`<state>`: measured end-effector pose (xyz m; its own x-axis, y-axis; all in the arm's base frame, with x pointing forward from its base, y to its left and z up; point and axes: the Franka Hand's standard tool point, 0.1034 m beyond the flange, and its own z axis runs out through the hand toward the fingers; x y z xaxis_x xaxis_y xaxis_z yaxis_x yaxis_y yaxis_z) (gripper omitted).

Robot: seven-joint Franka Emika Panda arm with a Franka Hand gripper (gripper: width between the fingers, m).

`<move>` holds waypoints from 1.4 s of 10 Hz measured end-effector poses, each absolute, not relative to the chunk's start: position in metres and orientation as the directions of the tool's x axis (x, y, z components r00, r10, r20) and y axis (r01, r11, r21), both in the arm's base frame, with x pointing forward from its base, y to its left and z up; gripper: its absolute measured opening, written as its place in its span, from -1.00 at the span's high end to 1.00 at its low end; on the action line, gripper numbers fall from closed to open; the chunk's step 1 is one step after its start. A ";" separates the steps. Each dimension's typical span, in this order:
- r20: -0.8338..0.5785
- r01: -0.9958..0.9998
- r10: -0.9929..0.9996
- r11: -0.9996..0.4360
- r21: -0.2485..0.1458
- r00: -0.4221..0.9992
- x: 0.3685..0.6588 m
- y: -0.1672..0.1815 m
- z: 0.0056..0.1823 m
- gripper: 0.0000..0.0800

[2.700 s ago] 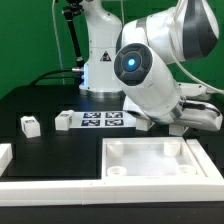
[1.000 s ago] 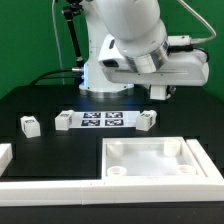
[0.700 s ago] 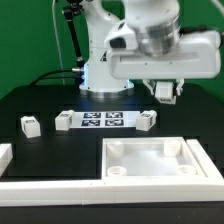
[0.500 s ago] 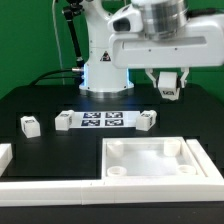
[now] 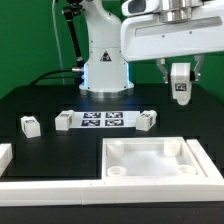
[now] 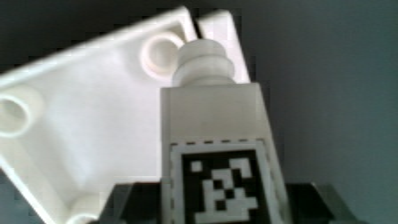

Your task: Assemble square table

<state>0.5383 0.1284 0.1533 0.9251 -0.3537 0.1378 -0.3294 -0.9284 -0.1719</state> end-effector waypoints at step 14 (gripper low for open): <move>0.415 -0.185 -0.208 -0.978 -0.096 0.886 0.635 0.080 0.162 0.27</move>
Offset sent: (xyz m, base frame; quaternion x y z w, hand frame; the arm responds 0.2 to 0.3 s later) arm 0.0518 -0.0680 0.0316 -0.1109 0.1923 -0.1005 0.9699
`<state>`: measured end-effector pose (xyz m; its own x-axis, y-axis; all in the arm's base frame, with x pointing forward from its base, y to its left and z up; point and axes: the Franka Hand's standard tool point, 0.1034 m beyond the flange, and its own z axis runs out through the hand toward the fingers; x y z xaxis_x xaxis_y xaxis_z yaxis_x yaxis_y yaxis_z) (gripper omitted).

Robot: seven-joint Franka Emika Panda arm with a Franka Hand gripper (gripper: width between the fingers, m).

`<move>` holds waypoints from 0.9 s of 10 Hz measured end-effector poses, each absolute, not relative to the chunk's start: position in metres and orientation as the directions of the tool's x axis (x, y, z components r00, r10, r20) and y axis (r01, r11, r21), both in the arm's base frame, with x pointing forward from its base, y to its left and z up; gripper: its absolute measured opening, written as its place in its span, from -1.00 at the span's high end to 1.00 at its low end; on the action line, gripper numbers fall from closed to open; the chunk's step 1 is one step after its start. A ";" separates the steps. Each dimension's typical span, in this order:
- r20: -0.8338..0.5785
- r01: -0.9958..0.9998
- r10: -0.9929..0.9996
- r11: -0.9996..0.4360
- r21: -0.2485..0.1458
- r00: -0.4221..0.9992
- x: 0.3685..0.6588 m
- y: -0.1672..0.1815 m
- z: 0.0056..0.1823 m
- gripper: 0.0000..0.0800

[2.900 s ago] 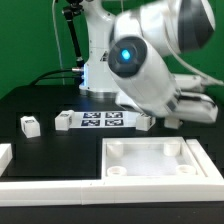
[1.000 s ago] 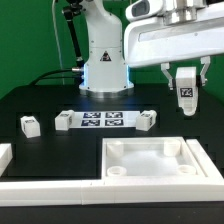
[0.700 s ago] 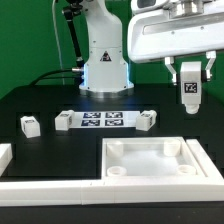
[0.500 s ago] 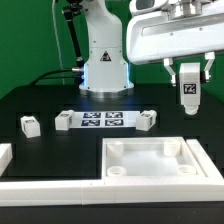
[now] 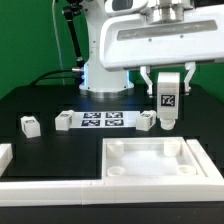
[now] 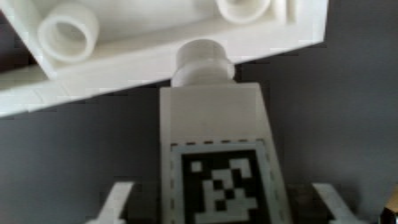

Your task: Assemble square table

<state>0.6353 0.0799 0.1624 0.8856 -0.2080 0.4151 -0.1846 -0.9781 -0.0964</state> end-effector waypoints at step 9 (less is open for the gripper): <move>0.483 -0.207 -0.261 -0.965 -0.163 0.835 0.625 0.124 0.111 0.27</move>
Offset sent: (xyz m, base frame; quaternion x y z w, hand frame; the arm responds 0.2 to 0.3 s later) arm 0.0000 0.0000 0.0000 0.0000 0.0000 0.0000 1.0000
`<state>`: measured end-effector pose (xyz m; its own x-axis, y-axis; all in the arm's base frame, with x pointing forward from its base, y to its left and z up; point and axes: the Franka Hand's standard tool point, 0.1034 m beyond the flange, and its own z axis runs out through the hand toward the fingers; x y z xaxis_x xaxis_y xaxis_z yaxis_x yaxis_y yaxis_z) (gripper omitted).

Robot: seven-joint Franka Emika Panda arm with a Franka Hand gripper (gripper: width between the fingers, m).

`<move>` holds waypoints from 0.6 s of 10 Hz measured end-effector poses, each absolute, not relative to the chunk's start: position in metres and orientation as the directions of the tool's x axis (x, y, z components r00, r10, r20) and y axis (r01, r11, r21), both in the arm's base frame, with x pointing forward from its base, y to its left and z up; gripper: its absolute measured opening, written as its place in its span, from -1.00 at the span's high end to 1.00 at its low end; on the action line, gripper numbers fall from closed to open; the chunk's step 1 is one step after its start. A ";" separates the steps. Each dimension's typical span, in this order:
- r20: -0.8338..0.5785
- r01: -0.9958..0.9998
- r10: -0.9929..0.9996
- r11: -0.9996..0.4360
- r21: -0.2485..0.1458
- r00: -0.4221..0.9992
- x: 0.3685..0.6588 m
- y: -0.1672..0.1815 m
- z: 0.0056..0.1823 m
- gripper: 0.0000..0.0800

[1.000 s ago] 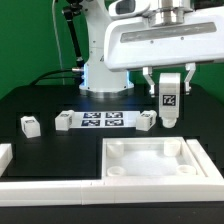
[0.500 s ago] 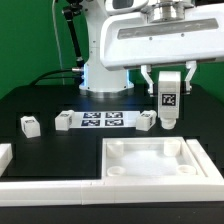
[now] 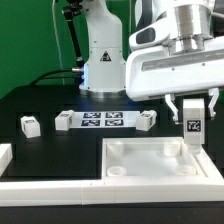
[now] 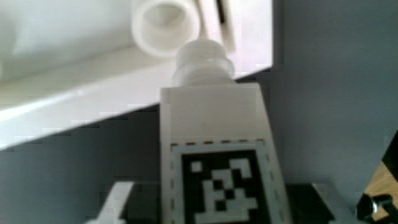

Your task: Assemble square table

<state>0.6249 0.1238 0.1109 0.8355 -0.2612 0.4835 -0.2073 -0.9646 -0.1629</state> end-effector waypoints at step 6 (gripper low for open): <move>0.479 -0.196 -0.226 -0.974 -0.113 0.849 0.625 0.103 0.093 0.27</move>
Offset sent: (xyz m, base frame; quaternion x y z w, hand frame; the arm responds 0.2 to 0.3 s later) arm 0.0091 -0.0327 -0.0091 -0.0704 0.0158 -0.0224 0.9971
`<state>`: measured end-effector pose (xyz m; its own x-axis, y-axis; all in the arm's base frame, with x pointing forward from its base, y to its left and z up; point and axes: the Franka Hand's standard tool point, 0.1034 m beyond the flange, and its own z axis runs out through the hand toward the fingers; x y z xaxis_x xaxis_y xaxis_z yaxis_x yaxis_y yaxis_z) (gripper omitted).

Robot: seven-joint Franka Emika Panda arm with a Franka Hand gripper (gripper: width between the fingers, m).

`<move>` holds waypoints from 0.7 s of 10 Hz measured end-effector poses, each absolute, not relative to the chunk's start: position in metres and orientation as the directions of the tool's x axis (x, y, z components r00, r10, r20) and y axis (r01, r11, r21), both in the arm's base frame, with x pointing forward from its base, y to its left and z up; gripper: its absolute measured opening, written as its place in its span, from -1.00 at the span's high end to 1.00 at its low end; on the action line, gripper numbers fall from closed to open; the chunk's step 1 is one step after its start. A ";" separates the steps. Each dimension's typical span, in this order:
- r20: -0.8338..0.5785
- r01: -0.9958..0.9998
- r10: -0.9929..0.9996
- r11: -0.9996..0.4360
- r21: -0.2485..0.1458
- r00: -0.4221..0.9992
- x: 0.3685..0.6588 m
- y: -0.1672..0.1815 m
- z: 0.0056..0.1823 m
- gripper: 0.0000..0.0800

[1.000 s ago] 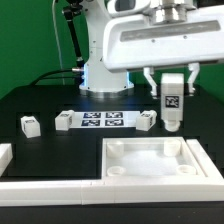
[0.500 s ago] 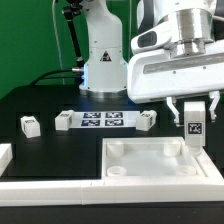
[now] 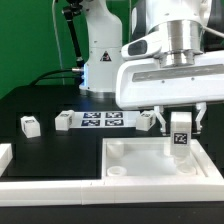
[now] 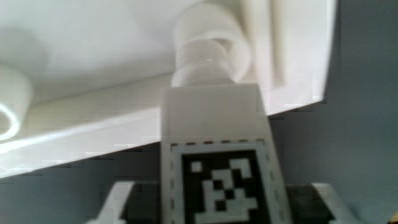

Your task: Assemble square table

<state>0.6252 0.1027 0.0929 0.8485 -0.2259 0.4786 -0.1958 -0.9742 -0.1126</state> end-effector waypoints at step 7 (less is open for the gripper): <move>0.476 -0.168 -0.194 -0.981 -0.098 0.858 0.630 0.114 0.077 0.27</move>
Offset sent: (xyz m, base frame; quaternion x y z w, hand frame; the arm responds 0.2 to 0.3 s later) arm 0.0109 0.0145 -0.0076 0.0057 -0.0003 0.0236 0.9997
